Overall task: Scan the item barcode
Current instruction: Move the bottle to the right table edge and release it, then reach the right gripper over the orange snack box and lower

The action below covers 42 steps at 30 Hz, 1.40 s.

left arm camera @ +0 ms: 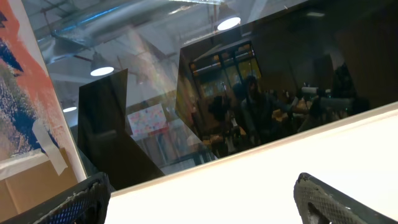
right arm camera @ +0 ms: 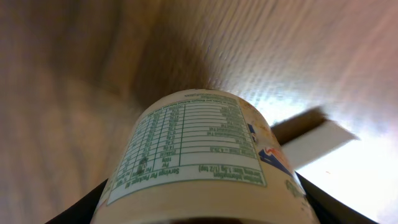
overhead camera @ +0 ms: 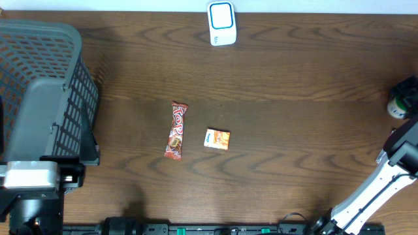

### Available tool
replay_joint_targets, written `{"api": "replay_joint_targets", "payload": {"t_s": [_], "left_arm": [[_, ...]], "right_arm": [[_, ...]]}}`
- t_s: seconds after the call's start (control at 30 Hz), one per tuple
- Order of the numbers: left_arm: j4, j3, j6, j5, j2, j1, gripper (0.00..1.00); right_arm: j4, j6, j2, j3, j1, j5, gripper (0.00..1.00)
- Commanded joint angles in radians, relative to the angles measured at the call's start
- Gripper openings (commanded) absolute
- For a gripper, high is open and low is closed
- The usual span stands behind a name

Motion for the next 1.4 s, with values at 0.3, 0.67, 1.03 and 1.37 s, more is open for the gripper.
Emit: {"api": "replay_joint_targets", "payload": {"t_s": [0.3,0.67,1.03,1.37], "left_arm": [[0.005,-0.003,0.016,-0.005,-0.007,-0.004,0.94],[0.005,-0.003,0.016,-0.005,-0.007,-0.004,0.94],[0.005,-0.003,0.016,-0.005,-0.007,-0.004,0.94],[0.005,-0.003,0.016,-0.005,-0.007,-0.004,0.94]], "right_arm": [[-0.051,0.019,0.021,0.015,-0.039,-0.009,0.99],[-0.116,0.159,-0.296,0.015,-0.046,-0.065,0.99],[-0.149,0.117,-0.566,0.015,0.227,-0.254,0.99],[-0.209,0.116,-0.526,0.012,0.665,-0.136,0.99]]}}
